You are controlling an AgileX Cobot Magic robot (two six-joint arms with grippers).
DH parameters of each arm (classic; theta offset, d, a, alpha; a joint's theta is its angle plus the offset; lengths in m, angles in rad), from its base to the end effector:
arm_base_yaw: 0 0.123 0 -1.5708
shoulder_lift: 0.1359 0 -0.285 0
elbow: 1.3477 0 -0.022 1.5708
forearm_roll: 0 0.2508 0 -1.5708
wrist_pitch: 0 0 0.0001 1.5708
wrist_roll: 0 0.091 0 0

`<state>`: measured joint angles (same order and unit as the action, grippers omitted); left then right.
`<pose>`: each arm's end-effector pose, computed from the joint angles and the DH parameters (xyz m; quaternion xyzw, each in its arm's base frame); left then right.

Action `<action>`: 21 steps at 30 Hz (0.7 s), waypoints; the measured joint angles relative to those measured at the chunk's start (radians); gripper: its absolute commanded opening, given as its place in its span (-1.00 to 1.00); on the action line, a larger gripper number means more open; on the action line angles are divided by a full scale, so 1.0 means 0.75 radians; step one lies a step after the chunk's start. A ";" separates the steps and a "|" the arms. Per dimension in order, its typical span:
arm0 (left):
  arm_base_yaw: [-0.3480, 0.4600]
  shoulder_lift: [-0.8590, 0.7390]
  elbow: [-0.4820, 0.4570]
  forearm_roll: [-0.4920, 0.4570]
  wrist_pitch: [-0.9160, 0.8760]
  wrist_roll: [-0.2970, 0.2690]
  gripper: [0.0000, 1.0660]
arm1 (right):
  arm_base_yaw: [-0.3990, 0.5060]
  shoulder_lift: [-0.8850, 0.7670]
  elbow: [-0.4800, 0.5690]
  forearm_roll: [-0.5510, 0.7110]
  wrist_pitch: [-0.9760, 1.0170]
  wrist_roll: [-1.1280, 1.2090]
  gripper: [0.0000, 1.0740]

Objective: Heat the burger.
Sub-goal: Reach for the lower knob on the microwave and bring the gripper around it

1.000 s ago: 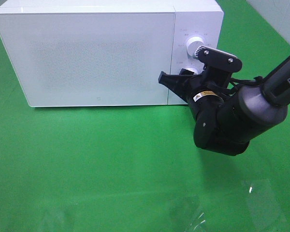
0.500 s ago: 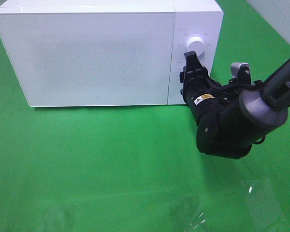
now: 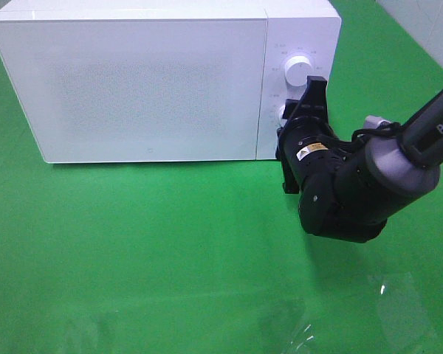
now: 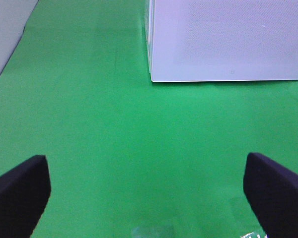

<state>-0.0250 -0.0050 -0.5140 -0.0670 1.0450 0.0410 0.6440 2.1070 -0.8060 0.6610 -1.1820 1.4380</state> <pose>-0.0069 -0.0051 0.2826 0.0292 0.8431 -0.0292 0.5362 0.3190 0.1748 0.1095 0.5369 0.5116 0.5021 0.4449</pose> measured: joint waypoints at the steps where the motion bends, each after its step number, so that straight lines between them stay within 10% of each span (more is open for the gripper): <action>1: 0.000 0.000 0.000 0.000 0.000 0.000 0.84 | 0.000 0.000 0.000 0.000 -0.001 0.000 -1.00; 21: 0.000 0.000 0.000 0.000 0.000 0.000 0.84 | 0.000 0.000 0.000 0.003 -0.001 -0.040 -0.92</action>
<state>-0.0250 -0.0050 -0.5140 -0.0670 1.0450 0.0410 0.6440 2.1070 -0.8060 0.6630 -1.1830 1.4080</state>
